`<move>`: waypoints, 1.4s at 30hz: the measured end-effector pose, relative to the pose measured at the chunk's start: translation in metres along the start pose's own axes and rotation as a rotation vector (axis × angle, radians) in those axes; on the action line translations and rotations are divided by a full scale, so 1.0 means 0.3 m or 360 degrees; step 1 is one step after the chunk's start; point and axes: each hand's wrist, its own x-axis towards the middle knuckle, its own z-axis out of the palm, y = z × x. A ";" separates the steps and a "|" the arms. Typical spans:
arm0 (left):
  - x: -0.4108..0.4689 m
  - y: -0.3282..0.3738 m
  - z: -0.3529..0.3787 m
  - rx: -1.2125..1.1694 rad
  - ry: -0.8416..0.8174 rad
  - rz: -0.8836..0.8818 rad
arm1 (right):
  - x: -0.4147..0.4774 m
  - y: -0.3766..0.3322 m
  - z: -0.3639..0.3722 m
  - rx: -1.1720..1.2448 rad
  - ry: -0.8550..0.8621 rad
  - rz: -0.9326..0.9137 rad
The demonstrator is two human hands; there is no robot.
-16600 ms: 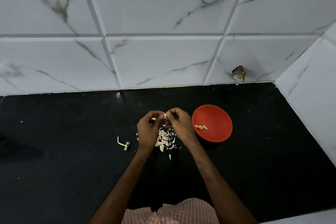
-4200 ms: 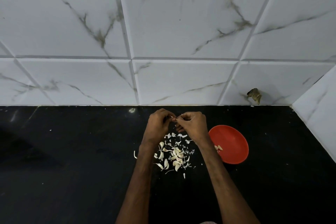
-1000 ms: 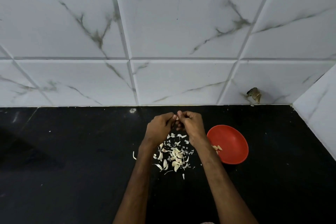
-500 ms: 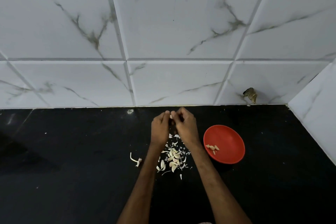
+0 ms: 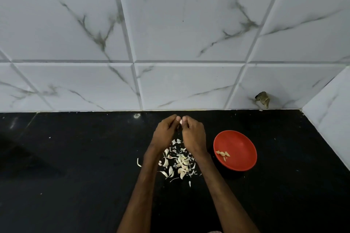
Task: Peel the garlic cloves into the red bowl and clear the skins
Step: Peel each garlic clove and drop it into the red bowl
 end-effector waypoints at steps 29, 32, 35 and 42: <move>-0.010 0.051 0.072 -0.0598 0.0267 -0.0376 | 0.013 0.015 -0.028 -0.0237 -0.0067 -0.0324; -0.008 0.050 0.062 -0.0544 0.0088 -0.0266 | 0.018 0.021 -0.041 -0.0317 0.0017 -0.0250; 0.002 0.024 0.043 -0.0024 -0.0025 -0.0110 | 0.021 0.023 -0.043 -0.0458 0.0054 -0.0149; -0.017 -0.015 0.056 0.0899 -0.0002 0.0080 | 0.048 0.009 -0.032 -0.0253 -0.0237 0.0343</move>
